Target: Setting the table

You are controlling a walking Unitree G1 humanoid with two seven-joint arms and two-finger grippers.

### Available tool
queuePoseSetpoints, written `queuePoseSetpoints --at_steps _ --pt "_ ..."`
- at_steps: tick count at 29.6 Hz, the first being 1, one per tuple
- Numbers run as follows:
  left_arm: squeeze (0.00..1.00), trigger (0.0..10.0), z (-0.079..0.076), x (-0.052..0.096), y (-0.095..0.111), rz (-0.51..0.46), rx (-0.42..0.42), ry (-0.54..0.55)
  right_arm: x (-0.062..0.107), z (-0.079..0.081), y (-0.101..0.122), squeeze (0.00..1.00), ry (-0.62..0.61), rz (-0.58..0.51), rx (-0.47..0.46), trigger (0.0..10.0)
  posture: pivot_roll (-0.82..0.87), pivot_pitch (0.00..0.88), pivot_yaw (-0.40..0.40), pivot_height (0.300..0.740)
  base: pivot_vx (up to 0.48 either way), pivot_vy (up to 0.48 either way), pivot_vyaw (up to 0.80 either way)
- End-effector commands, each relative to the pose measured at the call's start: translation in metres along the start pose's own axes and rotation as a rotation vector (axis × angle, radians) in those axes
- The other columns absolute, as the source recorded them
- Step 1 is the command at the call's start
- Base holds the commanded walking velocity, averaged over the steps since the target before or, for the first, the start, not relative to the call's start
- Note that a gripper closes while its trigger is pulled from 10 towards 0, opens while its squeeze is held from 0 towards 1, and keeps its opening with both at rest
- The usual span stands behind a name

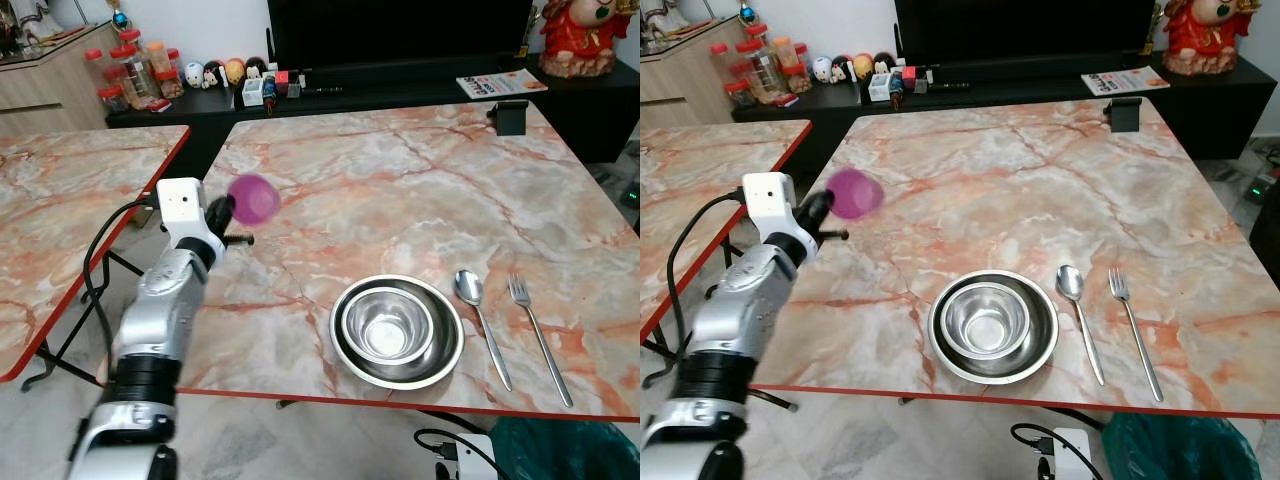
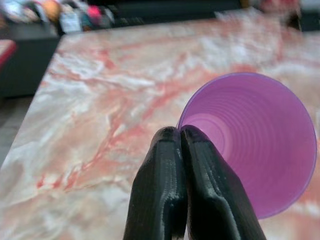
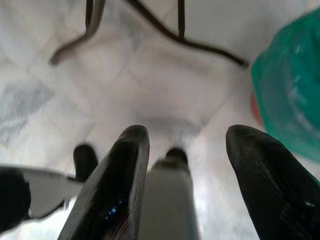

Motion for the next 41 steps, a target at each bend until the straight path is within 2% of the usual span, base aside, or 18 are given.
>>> queuePoseSetpoints --at_steps 1,2,3,6,7,11,16,21,27,36,41 --pt "0.00 10.0 -0.009 -0.004 0.011 0.007 -0.031 -0.085 0.000 0.006 -0.002 0.00 0.005 0.004 -0.010 10.0 -0.02 0.046 0.159 0.740 0.000 0.000 0.00" --pt "0.00 10.0 -0.007 -0.013 0.014 0.063 -0.045 -0.097 0.001 0.007 -0.004 0.00 0.002 0.006 -0.024 10.0 -0.02 0.048 0.174 0.740 0.000 0.000 0.00" --pt "0.00 10.0 -0.008 -0.015 0.015 0.074 -0.048 -0.109 0.001 0.007 -0.005 0.00 0.001 0.008 -0.027 10.0 -0.02 0.048 0.174 0.740 0.000 0.000 0.00" --pt "0.00 10.0 -0.011 -0.018 0.019 0.085 -0.064 -0.133 0.001 0.007 -0.006 0.00 -0.002 0.012 -0.032 10.0 -0.02 0.051 0.184 0.740 0.000 0.000 0.00" --pt "0.00 10.0 -0.015 -0.021 0.025 0.094 -0.076 -0.169 0.002 0.007 -0.008 0.00 -0.004 0.015 -0.039 10.0 -0.02 0.053 0.192 0.740 0.000 0.000 0.00" --pt "0.00 10.0 -0.023 -0.024 0.029 0.138 -0.110 -0.264 0.002 0.008 -0.011 0.00 -0.009 0.018 -0.052 10.0 -0.03 0.054 0.202 0.740 0.000 0.000 0.00" --pt "0.00 10.0 -0.023 -0.027 0.012 0.261 -0.179 -0.298 0.003 0.008 -0.014 0.00 -0.015 0.021 -0.062 10.0 -0.03 0.059 0.209 0.740 0.000 0.000 0.00" --pt "0.00 10.0 -0.022 -0.019 -0.015 0.364 -0.153 -0.314 0.004 0.006 -0.017 0.00 -0.017 0.030 -0.061 10.0 -0.02 0.061 0.207 0.740 0.000 0.000 0.00" --pt "0.00 10.0 -0.026 -0.016 -0.026 0.407 -0.117 -0.342 0.004 0.007 -0.017 0.00 -0.015 0.028 -0.061 10.0 -0.02 0.062 0.205 0.740 0.000 0.000 0.00" --pt "0.00 10.0 -0.033 -0.015 -0.026 0.407 -0.028 -0.376 0.004 0.007 -0.016 0.00 -0.017 0.026 -0.062 10.0 -0.02 0.062 0.205 0.740 0.000 0.000 0.00" --pt "0.00 10.0 -0.040 -0.017 -0.010 0.360 0.019 -0.418 0.004 0.006 -0.017 0.00 -0.019 0.030 -0.062 10.0 -0.03 0.059 0.204 0.740 0.000 0.000 0.00"
Point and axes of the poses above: a point about 5 cm out from each wrist's last joint towards the gripper, its own x axis pointing back from the gripper into the wrist, its own y axis along the axis of the wrist's last joint, z = x × y, the point moved 4 cm from there along -x, pointing out of the wrist towards the gripper, and after that the axes turned 13 degrees about -x, right-handed, at the moved point
